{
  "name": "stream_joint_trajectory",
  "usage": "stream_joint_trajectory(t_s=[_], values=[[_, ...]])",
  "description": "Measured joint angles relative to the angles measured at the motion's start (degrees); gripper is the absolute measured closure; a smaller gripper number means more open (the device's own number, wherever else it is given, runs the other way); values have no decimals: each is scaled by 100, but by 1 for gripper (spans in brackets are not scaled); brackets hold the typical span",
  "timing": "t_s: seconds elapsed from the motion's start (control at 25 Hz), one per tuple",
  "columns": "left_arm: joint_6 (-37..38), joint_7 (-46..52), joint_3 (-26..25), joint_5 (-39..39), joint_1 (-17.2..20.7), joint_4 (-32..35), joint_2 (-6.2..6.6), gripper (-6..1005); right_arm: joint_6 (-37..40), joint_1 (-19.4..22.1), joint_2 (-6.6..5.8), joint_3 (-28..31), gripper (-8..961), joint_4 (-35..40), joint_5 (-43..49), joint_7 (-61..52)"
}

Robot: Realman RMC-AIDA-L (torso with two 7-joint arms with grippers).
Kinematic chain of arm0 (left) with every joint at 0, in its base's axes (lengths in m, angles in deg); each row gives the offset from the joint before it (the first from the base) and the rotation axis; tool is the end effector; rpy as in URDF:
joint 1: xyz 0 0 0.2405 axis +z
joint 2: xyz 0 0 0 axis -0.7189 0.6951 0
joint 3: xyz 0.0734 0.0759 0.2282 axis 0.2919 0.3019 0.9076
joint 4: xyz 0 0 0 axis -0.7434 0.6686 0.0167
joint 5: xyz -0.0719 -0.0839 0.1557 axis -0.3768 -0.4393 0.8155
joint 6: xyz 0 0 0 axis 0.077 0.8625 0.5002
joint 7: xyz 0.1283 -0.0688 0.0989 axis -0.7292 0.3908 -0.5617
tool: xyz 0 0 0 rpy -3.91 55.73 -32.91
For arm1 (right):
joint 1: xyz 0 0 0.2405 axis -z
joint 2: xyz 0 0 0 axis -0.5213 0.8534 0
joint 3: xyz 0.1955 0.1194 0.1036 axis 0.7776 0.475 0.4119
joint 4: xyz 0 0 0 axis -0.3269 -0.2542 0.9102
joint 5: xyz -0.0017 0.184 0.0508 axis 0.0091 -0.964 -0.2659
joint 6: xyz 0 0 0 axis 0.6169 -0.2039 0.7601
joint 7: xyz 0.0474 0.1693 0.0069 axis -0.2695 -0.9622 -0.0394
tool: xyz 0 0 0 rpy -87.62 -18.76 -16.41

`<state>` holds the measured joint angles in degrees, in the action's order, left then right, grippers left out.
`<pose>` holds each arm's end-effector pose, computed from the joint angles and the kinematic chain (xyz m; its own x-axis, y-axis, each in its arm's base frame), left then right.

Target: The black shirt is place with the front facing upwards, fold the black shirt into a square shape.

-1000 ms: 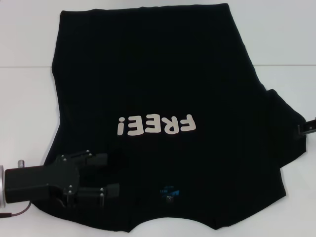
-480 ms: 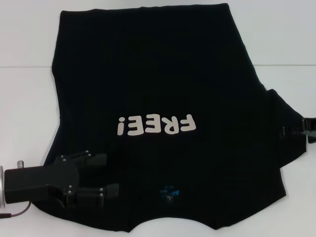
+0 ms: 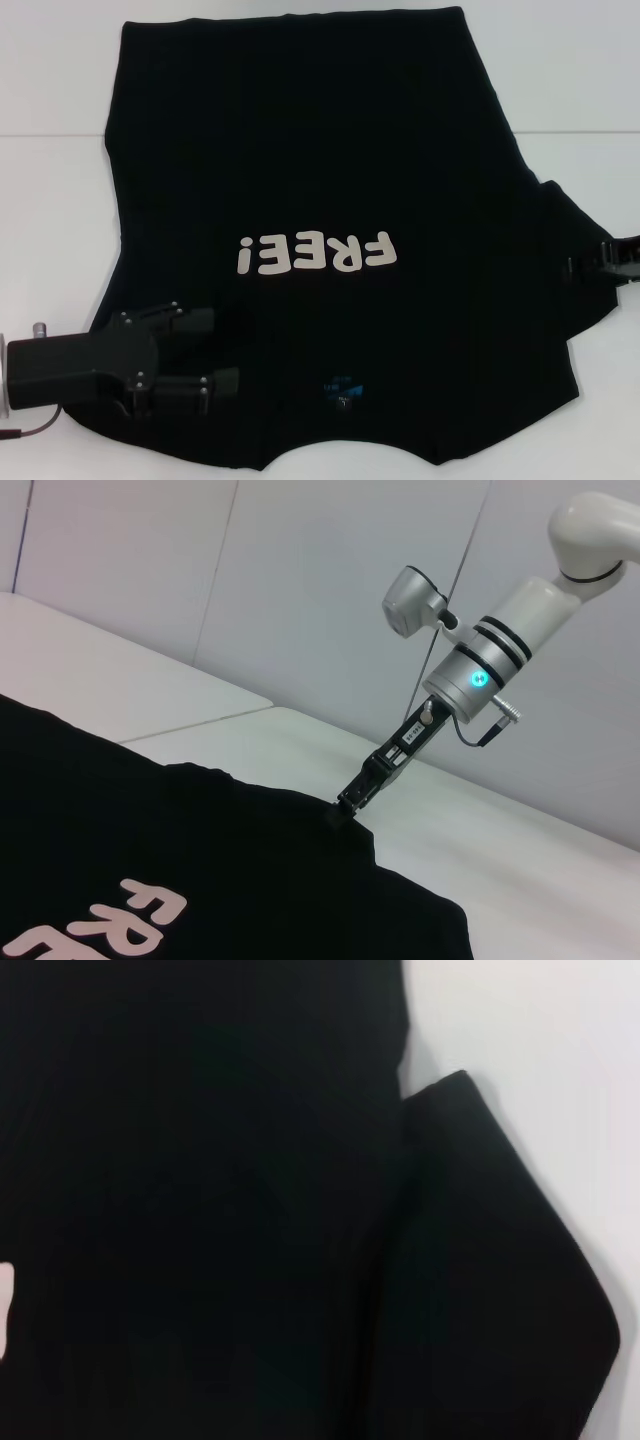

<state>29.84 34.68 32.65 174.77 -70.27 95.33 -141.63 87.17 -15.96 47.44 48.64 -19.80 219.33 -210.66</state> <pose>-0.2637 0.2779 -0.0105 0.7561 0.3703 0.5397 0.4766 -0.8766 -0.0662 0.3003 0.4107 0.0165 0.2469 -0.9293 -0.2748 -0.8676 -0.0857 -0.4898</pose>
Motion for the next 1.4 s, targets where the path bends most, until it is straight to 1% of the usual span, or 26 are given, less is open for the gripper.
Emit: stream_joint_trajectory(t_s=[0.24,0.44,0.68,0.88,1.08,1.24,1.4], values=[[21,6,-3,-3,-14,0,13,50,-16,-16,18,-59,173,14,1,-23],[27,8,-3,-4,-28,-1,20,50,-22,-17,18,-59,415,21,7,-34],[19,8,-3,-2,-12,-1,14,50,-10,-37,4,-85,657,27,33,-37],[27,8,-3,-8,-2,0,15,49,4,-56,0,-200,896,30,38,-32],[36,14,-3,-20,9,-7,27,50,49,18,7,-215,922,274,24,-12],[37,16,-4,-22,12,-17,27,50,187,219,15,-127,936,738,-29,3],[48,18,-3,-15,13,-18,26,49,347,425,12,-119,930,1204,-394,187]])
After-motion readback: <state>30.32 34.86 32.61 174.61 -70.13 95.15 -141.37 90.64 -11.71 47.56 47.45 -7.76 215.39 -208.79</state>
